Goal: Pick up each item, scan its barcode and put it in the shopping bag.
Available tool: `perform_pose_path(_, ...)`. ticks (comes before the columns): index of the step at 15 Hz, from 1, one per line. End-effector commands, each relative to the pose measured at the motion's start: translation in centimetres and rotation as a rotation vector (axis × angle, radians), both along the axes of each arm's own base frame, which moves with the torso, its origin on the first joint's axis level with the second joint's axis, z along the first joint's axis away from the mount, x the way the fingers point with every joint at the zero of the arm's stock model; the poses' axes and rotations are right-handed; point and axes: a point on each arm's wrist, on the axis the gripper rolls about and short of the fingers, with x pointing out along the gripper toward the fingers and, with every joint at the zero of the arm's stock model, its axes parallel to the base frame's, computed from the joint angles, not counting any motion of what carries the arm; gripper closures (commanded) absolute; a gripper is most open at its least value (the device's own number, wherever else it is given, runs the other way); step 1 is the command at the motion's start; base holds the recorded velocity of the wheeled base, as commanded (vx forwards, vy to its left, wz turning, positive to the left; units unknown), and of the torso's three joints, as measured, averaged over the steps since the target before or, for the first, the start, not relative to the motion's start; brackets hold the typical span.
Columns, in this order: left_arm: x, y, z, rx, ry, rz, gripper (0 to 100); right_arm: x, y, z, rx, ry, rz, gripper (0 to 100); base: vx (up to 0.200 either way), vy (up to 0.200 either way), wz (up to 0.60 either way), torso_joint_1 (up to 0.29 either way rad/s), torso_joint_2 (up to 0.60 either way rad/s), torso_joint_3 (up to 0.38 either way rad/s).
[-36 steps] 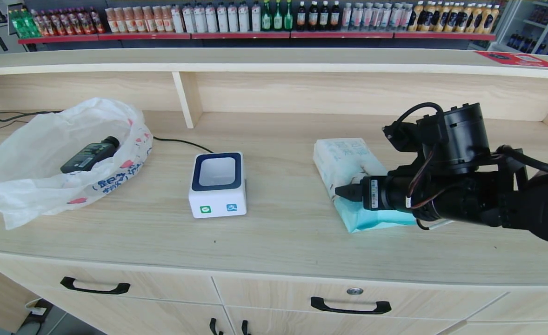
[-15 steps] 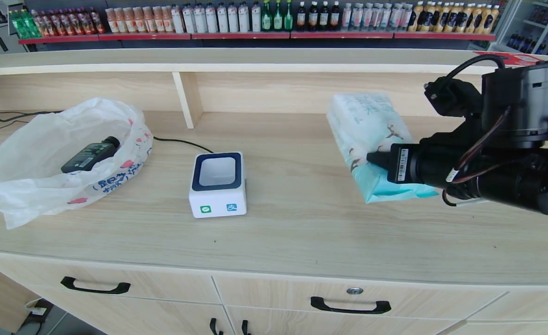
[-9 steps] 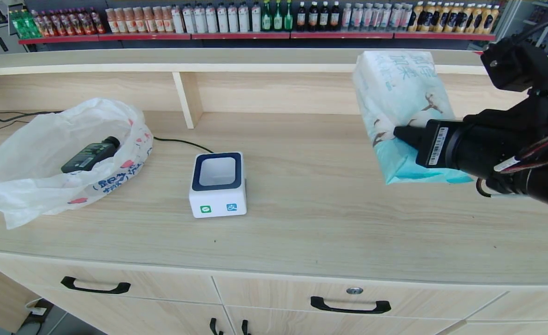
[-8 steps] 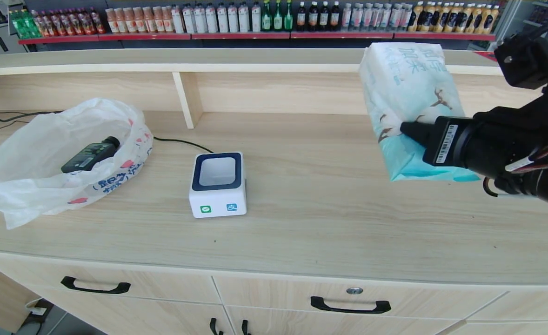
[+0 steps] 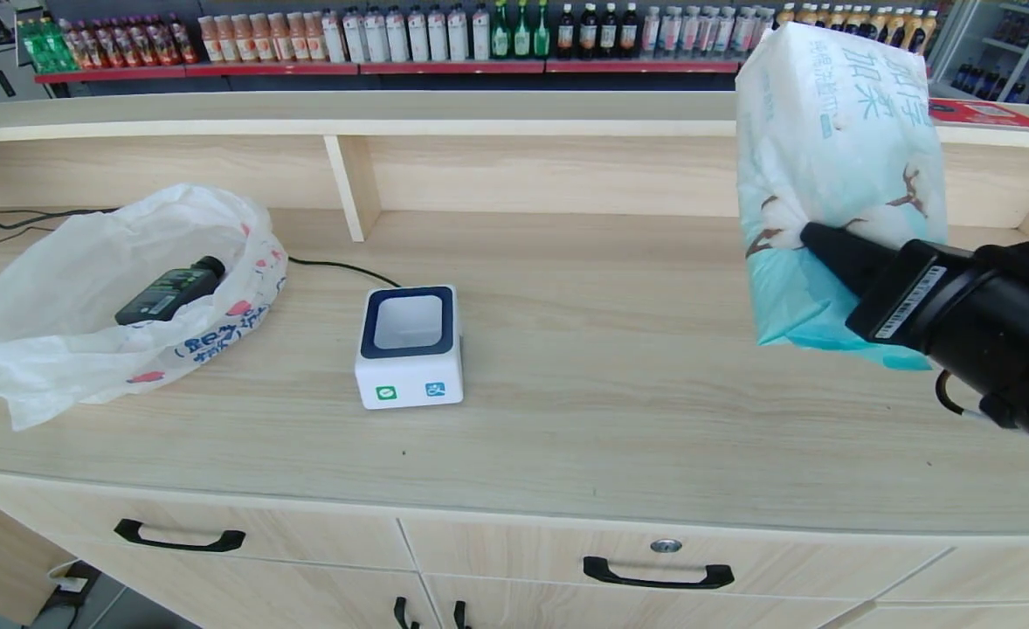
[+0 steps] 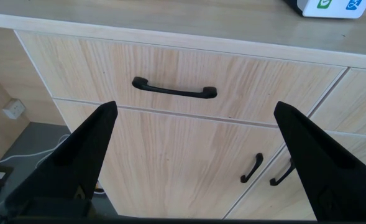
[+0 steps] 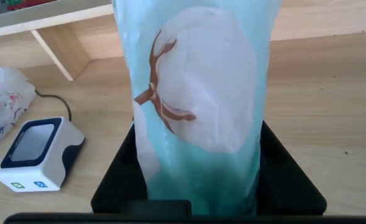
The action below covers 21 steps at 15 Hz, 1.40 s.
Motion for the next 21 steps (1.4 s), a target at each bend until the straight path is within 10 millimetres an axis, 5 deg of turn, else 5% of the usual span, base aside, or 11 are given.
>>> perform_pose_path(1, 0.0, 0.0, 0.0, 0.000, -0.001, 0.000, 0, -2.2, -0.8, -1.3, 0.057, 0.018, 0.044, 100, 0.000, 0.000, 0.00, 0.000, 0.00, 0.000)
perform_pose_path(7, 0.0, 0.0, 0.0, 0.000, -0.001, 0.000, 0, -5.4, -3.1, -4.4, 0.209, 0.083, 0.197, 100, 0.000, 0.000, 0.00, 0.000, 0.00, 0.000)
perform_pose_path(10, 0.0, 0.0, 0.0, 0.000, -0.001, 0.000, 0, -5.4, -2.7, -4.3, 0.250, 0.098, 0.221, 100, 0.000, 0.000, 0.00, 0.000, 0.00, 0.000)
perform_pose_path(17, 0.0, 0.0, 0.0, 0.000, -0.001, 0.000, 0, -9.6, 0.2, -5.2, 0.480, 0.235, 0.615, 100, 0.000, 0.000, 0.00, 0.000, 0.00, 0.000)
perform_pose_path(21, 0.0, 0.0, 0.0, 0.000, -0.001, 0.000, 0, -10.0, 0.5, -5.3, 0.615, 0.315, 0.661, 100, 0.000, 0.000, 0.00, 0.000, 0.00, 0.000)
